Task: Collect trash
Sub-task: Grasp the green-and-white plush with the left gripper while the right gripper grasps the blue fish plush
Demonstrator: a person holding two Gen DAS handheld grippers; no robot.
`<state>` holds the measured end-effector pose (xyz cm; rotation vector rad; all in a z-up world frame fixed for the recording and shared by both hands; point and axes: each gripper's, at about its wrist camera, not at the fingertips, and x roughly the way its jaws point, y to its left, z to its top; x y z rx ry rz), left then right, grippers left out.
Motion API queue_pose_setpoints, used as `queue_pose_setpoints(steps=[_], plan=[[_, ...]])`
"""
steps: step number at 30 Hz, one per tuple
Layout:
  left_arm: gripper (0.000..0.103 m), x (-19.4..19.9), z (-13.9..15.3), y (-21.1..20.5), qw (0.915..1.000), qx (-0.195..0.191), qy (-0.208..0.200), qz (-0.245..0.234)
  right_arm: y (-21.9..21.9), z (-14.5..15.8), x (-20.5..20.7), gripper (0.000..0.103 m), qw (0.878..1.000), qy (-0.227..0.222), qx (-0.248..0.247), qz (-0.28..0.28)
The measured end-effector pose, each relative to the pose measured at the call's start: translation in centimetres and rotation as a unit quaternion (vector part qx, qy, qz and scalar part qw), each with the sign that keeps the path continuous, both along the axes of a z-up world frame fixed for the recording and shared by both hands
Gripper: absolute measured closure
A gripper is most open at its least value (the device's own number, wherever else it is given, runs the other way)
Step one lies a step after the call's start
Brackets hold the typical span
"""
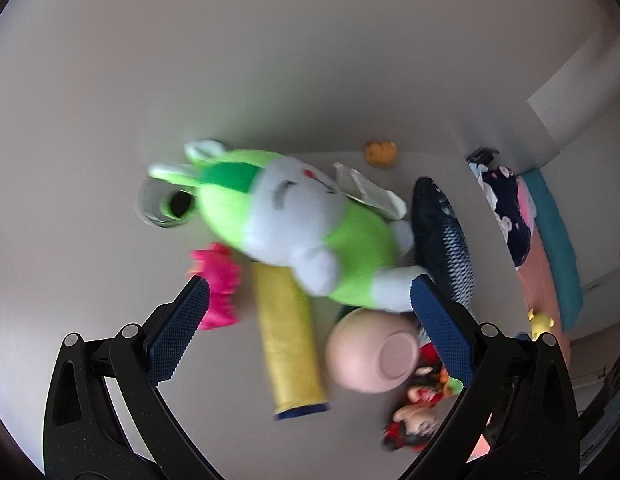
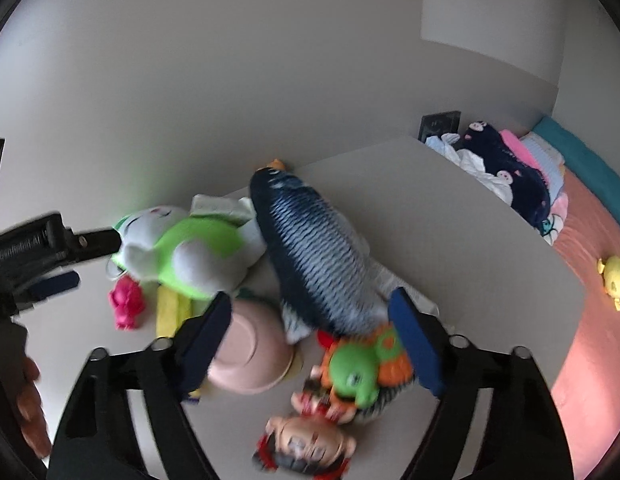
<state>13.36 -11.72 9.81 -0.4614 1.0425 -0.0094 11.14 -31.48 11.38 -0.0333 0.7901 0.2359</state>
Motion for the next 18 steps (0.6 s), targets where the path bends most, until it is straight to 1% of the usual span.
queue_pose_setpoints(steps=[2, 6, 8, 10, 11, 13, 14, 15, 16, 17, 18], plan=[[0.006, 1.2, -0.7, -1.3, 0.9999, 0.0, 0.012, 0.001, -0.2, -0.4, 1.8, 0.03, 1.0, 0.005, -0.003, 0.004], [0.006, 3.0, -2.3, -2.2, 0.9994, 0.011, 0.028, 0.02, -0.2, -1.3, 4.3, 0.031, 1.0, 0.014, -0.009, 0.019], [0.01, 3.9, -3.3, -2.0, 0.9986, 0.016, 0.039, 0.033, 0.2, -1.9, 5.2, 0.031, 0.999, 0.018, -0.013, 0.032], [0.011, 4.4, -4.7, -1.5, 0.9977, 0.003, 0.053, 0.042, 0.8, -2.4, 6.0, 0.031, 0.999, 0.02, -0.027, 0.038], [0.011, 4.7, -5.5, -1.1, 0.997, -0.016, 0.059, 0.046, 1.1, -2.8, 6.4, 0.031, 0.998, 0.022, -0.036, 0.041], [0.011, 4.9, -6.6, -0.6, 0.9958, -0.052, 0.058, 0.047, 1.5, -3.6, 7.0, 0.031, 0.997, 0.028, -0.05, 0.05], [0.017, 4.9, -6.9, -0.2, 0.9951, -0.072, 0.05, 0.045, 1.8, -4.0, 7.2, 0.034, 0.996, 0.031, -0.059, 0.053], [0.022, 4.9, -6.9, 0.0, 0.9951, -0.08, 0.042, 0.041, 2.0, -4.4, 7.4, 0.049, 0.996, 0.037, -0.064, 0.059], [0.025, 4.9, -6.8, -0.1, 0.9956, -0.08, 0.035, 0.035, 2.2, -5.0, 7.6, 0.06, 0.994, 0.049, -0.066, 0.067], [0.034, 4.9, -6.4, -0.2, 0.9966, -0.075, 0.023, 0.027, 2.2, -5.3, 7.7, 0.073, 0.994, 0.051, -0.067, 0.066], [0.039, 4.8, -6.1, -0.2, 0.9972, -0.071, 0.014, 0.02, 2.2, -5.3, 7.7, 0.078, 0.994, 0.048, -0.068, 0.065]])
